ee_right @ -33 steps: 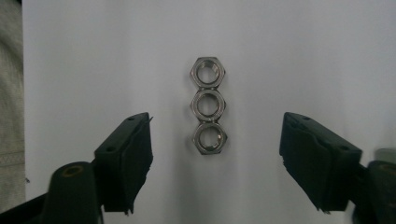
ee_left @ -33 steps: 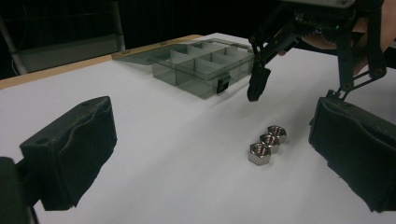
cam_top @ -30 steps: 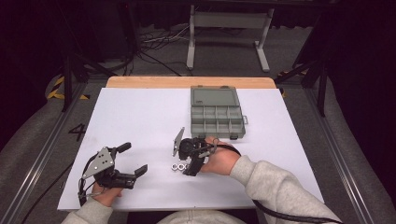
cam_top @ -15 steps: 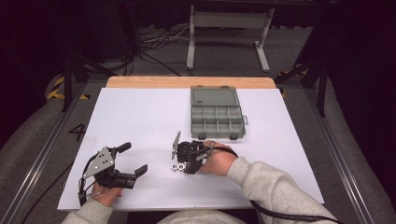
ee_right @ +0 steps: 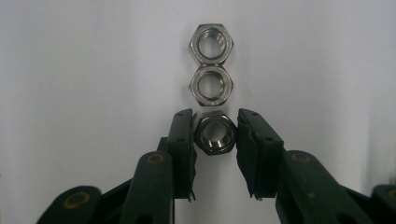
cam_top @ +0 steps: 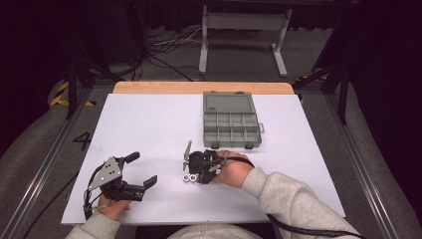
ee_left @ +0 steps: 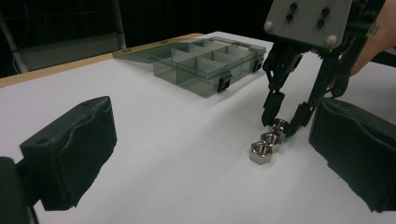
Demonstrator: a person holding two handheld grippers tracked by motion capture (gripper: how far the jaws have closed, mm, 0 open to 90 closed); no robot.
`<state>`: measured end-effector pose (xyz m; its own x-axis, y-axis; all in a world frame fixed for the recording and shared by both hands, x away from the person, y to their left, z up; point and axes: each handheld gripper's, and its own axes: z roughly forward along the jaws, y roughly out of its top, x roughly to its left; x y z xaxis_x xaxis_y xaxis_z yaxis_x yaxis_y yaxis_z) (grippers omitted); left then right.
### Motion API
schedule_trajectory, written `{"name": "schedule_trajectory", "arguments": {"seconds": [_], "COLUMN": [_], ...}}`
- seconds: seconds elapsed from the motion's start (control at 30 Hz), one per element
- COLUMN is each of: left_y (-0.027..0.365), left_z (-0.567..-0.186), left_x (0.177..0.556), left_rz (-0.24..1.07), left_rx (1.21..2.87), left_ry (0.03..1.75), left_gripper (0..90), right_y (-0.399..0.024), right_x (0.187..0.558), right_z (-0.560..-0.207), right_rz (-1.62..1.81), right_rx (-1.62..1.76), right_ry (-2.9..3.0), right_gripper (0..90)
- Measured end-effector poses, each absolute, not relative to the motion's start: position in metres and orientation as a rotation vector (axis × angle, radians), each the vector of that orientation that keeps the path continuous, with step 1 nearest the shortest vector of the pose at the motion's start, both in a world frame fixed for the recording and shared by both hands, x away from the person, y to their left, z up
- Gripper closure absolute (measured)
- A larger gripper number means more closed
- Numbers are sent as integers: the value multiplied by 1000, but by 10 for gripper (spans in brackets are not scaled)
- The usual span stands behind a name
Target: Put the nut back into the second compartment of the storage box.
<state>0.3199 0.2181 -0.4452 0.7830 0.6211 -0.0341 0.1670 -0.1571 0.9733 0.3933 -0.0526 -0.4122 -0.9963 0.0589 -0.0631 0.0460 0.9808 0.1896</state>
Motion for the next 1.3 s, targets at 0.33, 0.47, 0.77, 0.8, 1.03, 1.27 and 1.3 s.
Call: {"name": "schedule_trajectory", "arguments": {"seconds": [0.33,0.47,0.77,0.8,1.03,1.27,1.3], "left_y": [218,218,218,218,219,219,219], "left_z": [-445,-445,-445,-445,-445,-445,-445], "left_x": [320,320,320,320,320,321,321], "left_rz": [443,443,446,446,444,446,446], "left_rx": [1712,1711,1710,1708,1706,1708,1707], "left_ry": [625,626,623,623,622,621,621], "left_gripper": [17,17,17,18,19,19,19], "right_y": [-64,-67,-79,-81,-91,-100,-102], "right_x": [407,415,445,448,473,496,500], "right_z": [-369,-357,-330,-328,-317,-316,-316], "right_rz": [360,387,396,393,385,383,381], "right_rx": [119,143,228,237,306,380,398], "right_ry": [2998,2974,2921,2916,2874,2851,2843], "right_gripper": [701,701,701,701,701,701,701]}}
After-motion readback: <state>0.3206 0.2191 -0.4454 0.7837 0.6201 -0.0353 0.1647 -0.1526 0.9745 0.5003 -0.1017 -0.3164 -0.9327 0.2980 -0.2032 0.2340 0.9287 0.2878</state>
